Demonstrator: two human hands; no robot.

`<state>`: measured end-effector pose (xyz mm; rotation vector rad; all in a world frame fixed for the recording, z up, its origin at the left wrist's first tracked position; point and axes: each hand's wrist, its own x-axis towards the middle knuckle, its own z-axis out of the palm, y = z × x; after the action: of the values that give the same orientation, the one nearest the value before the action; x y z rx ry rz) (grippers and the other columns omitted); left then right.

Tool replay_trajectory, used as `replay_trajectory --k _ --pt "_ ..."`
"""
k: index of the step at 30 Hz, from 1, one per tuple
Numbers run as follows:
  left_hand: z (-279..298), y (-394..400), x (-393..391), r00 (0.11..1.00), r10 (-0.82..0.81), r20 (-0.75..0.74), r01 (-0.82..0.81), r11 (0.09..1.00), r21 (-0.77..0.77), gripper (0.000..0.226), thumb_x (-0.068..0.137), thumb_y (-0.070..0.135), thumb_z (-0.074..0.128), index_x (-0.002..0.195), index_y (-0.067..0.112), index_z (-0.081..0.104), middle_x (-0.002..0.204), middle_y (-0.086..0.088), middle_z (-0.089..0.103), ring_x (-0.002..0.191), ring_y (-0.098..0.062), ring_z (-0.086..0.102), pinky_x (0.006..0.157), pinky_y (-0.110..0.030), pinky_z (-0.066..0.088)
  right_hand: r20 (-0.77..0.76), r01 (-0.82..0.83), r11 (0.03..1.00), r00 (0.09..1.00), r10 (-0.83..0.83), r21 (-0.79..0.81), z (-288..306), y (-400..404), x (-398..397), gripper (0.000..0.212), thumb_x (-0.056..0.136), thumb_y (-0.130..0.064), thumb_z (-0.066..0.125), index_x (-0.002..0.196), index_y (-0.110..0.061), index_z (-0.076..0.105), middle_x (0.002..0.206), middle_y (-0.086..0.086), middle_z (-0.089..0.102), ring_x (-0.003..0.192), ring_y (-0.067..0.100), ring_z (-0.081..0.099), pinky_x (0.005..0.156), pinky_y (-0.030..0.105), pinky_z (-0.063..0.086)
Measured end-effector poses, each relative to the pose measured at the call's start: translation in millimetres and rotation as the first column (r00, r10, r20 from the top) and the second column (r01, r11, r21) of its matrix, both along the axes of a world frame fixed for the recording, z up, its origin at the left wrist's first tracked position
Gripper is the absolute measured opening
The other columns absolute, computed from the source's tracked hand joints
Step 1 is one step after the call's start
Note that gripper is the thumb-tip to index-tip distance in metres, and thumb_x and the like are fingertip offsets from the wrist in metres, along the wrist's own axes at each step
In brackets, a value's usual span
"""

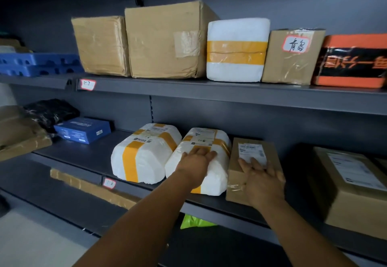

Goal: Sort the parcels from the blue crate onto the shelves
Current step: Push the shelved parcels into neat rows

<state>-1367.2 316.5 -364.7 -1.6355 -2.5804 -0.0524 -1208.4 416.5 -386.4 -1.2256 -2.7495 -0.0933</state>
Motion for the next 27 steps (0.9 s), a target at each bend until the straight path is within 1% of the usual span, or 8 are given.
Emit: replay_trajectory --k 4,6,8,10,13,18,22,27 --pt "-1 1 4 1.000 0.018 -0.020 -0.018 1.000 -0.007 0.076 0.092 0.013 0.056 0.152 0.029 0.014 0.159 -0.002 0.015 0.146 -0.025 0.011 0.115 -0.051 0.019 -0.001 -0.004 1.000 1.000 0.004 -0.008 3 0 1 0.067 0.098 -0.036 0.040 0.152 -0.041 0.001 0.162 -0.005 0.005 0.147 0.033 0.005 0.113 0.046 0.012" --pt "-2 0 8 0.999 0.021 -0.030 -0.022 1.000 -0.008 0.079 0.091 0.020 0.060 0.153 0.028 0.011 0.159 -0.002 0.013 0.146 -0.025 0.009 0.116 -0.049 0.015 0.004 -0.018 0.999 1.000 0.019 -0.048 5 0 3 0.073 0.096 -0.039 0.046 0.152 -0.039 -0.002 0.162 -0.005 0.001 0.147 0.033 0.001 0.115 0.047 0.009" --pt "-4 0 14 0.999 0.007 -0.037 -0.006 1.000 0.019 0.086 0.088 0.030 0.064 0.153 0.026 0.007 0.160 -0.003 0.010 0.147 -0.025 0.007 0.117 -0.046 0.011 -0.034 -0.036 0.996 0.999 0.033 -0.086 6 -1 7 0.084 0.092 -0.041 0.052 0.152 -0.035 -0.006 0.162 -0.003 -0.003 0.148 0.031 -0.006 0.116 0.046 0.001" --pt "-5 1 25 0.999 -0.036 -0.021 0.037 0.997 0.066 0.093 0.086 0.035 0.067 0.153 0.024 0.004 0.161 -0.002 0.005 0.148 -0.023 0.003 0.118 -0.044 0.009 -0.092 -0.041 0.995 0.995 0.033 -0.088 5 -4 15 0.092 0.090 -0.043 0.056 0.152 -0.028 -0.009 0.162 -0.001 -0.008 0.147 0.028 -0.012 0.117 0.045 -0.005" --pt "-5 7 51 0.990 -0.143 -0.002 0.143 0.984 0.102 0.097 0.086 0.034 0.067 0.153 0.022 -0.002 0.162 -0.001 -0.003 0.148 -0.021 -0.004 0.118 -0.041 0.005 -0.131 -0.027 0.996 0.991 0.015 -0.087 5 -9 35 0.099 0.089 -0.042 0.060 0.152 -0.021 -0.014 0.161 0.001 -0.013 0.147 0.024 -0.017 0.117 0.042 -0.009" --pt "1 36 103 0.963 -0.269 -0.004 0.266 0.951 0.160 0.093 0.088 0.026 0.065 0.154 0.019 -0.002 0.162 0.000 -0.002 0.148 -0.017 -0.004 0.118 -0.037 0.003 -0.148 0.046 0.997 0.988 -0.054 -0.057 16 -3 89 0.103 0.088 -0.036 0.064 0.152 -0.018 -0.014 0.161 0.001 -0.014 0.147 0.021 -0.017 0.117 0.039 -0.009" --pt "13 63 156 0.932 -0.362 0.022 0.353 0.919 0.175 0.096 0.088 0.037 0.064 0.154 0.019 -0.003 0.162 -0.001 -0.002 0.148 -0.018 -0.002 0.120 -0.037 0.005 -0.155 0.138 0.987 0.977 -0.150 -0.087 24 16 148 0.106 0.085 -0.036 0.067 0.153 -0.019 -0.012 0.161 -0.001 -0.013 0.147 0.020 -0.014 0.119 0.039 -0.008" --pt "17 99 228 0.889 -0.457 0.015 0.449 0.880 0.156 0.093 0.089 0.037 0.063 0.154 0.017 -0.001 0.162 -0.001 -0.002 0.148 -0.018 -0.003 0.120 -0.037 0.003 -0.159 0.248 0.966 0.954 -0.256 -0.067 25 53 230 0.103 0.085 -0.033 0.067 0.153 -0.020 -0.009 0.161 -0.002 -0.010 0.147 0.019 -0.013 0.118 0.038 -0.007"
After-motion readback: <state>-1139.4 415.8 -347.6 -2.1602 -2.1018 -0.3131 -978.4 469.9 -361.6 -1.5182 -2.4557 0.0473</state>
